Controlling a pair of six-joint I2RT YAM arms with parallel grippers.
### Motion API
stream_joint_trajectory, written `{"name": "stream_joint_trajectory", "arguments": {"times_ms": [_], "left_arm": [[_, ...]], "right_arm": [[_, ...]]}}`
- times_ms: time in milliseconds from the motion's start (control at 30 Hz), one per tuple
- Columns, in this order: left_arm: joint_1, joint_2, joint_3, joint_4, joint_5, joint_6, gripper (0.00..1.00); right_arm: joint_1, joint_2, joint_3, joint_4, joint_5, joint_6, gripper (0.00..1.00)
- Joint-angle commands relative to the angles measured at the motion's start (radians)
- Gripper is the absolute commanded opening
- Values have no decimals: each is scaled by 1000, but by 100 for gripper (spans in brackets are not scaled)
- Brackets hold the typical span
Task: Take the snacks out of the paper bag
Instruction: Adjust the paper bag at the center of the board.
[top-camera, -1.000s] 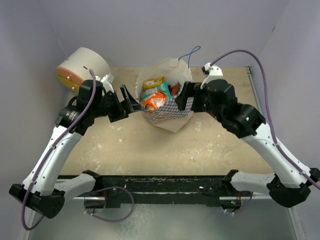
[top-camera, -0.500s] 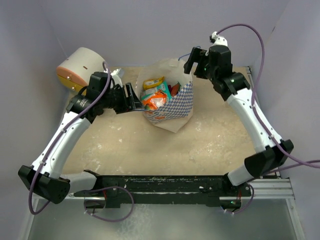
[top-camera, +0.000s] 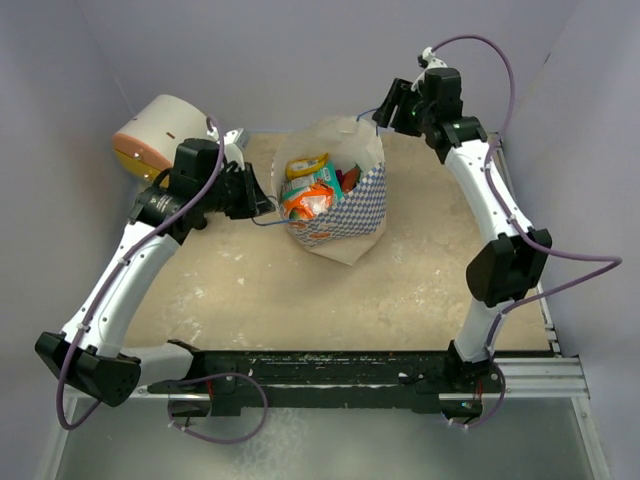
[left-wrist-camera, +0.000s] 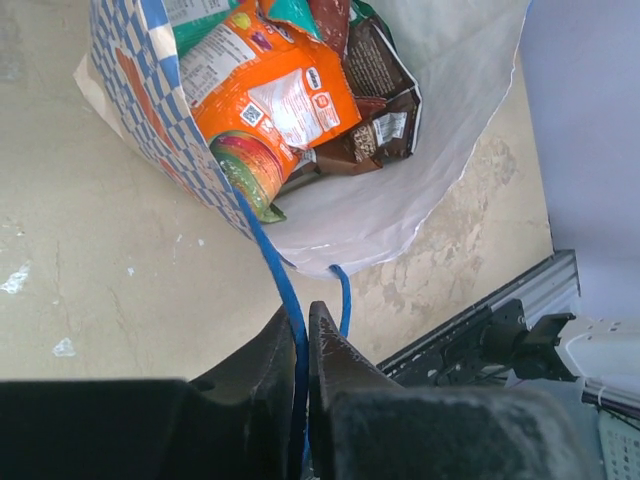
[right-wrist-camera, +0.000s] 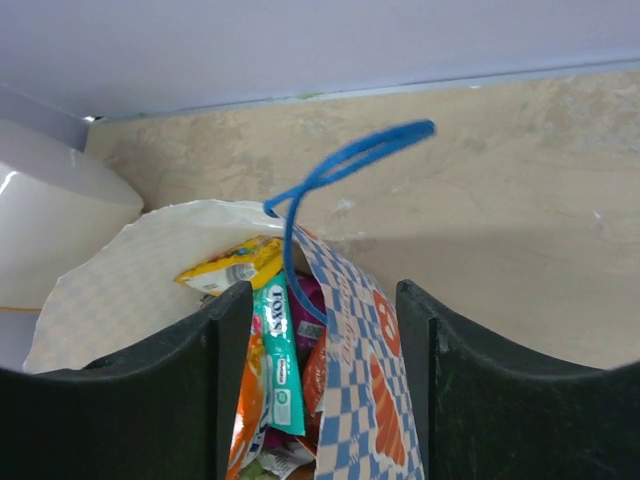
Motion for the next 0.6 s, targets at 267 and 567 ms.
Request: {"name": "stream_joint_trajectory", "arguments": {"times_ms": [267, 567], "left_arm": [[64, -1, 120, -43, -43, -21, 0], [233, 56, 262, -306, -133, -95, 0]], "right_arm": [[-8, 119, 202, 53, -196, -23, 30], [24, 89, 231, 16, -388, 26, 0]]}}
